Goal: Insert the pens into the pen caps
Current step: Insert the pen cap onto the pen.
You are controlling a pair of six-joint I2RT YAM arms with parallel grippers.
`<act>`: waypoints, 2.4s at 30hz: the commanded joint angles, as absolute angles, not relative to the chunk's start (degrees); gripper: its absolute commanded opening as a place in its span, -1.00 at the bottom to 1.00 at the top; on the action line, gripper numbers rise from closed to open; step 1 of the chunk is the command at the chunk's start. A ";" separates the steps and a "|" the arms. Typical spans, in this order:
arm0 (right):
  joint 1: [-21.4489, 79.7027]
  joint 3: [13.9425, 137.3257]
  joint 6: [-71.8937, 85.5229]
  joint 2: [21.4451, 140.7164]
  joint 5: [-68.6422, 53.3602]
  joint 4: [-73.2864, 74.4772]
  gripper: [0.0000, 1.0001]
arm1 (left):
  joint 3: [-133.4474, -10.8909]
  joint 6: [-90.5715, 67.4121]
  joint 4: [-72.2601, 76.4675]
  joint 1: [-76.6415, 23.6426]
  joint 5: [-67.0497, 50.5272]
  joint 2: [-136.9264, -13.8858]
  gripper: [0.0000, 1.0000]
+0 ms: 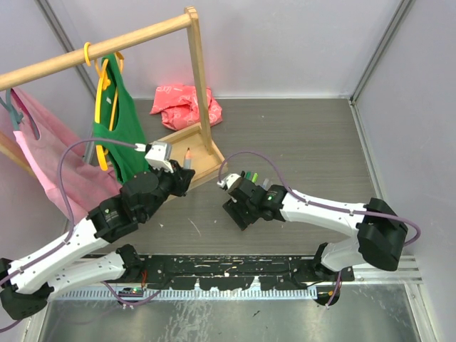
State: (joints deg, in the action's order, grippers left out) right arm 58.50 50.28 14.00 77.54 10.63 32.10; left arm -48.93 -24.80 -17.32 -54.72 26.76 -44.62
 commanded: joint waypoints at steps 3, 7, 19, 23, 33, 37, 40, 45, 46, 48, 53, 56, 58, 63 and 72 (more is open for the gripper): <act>58.57 53.64 -4.81 81.29 0.20 31.51 0.34 | -49.67 -24.26 -16.23 -54.41 29.92 -41.88 -1.00; 58.46 56.40 -7.97 86.04 1.23 33.18 0.35 | -50.25 -24.07 -16.71 -54.48 29.97 -41.31 -1.00; 58.48 57.41 -13.10 90.79 0.92 34.49 0.37 | -51.38 -24.30 -17.40 -54.41 29.55 -42.12 -1.00; 58.53 56.84 -15.54 91.47 0.64 35.00 0.41 | -51.55 -24.68 -17.44 -54.46 29.01 -42.45 -1.00; 58.50 56.93 -18.97 92.35 1.74 34.65 0.50 | -51.75 -24.96 -17.36 -54.49 29.36 -42.36 -1.00; 58.48 57.22 -19.34 93.79 1.77 34.40 0.49 | -51.87 -25.16 -17.14 -54.44 28.80 -42.58 -1.00; 58.45 57.09 -19.27 94.44 1.72 34.32 0.47 | -52.06 -25.14 -17.35 -54.47 28.48 -42.62 -1.00; 58.47 56.69 -19.08 94.74 2.37 33.93 0.41 | -52.07 -25.15 -17.42 -54.41 28.83 -42.36 -1.00; 58.46 56.69 -19.01 94.82 2.45 33.93 0.37 | -52.09 -25.14 -17.41 -54.41 28.83 -42.44 -1.00; 58.45 56.75 -18.84 94.90 2.65 33.93 0.26 | -52.18 -25.14 -17.48 -54.41 28.66 -42.60 -1.00; 58.48 56.59 -17.67 94.29 3.21 33.07 0.06 | -52.14 -25.30 -16.90 -54.47 28.24 -42.97 -1.00; 58.47 56.50 -16.75 94.14 2.85 32.67 -0.03 | -52.18 -25.31 -16.95 -54.44 28.13 -42.93 -1.00; 58.52 56.56 -15.90 93.92 3.20 32.27 -0.06 | -52.17 -25.29 -17.01 -54.44 28.13 -42.77 -1.00; 58.53 57.90 -9.09 91.99 2.80 30.93 -0.11 | -52.35 -25.12 -17.16 -54.49 28.74 -42.23 -1.00; 58.36 60.03 10.66 90.62 4.47 31.54 -0.13 | -54.61 -23.72 -17.82 -54.49 28.61 -41.89 -1.00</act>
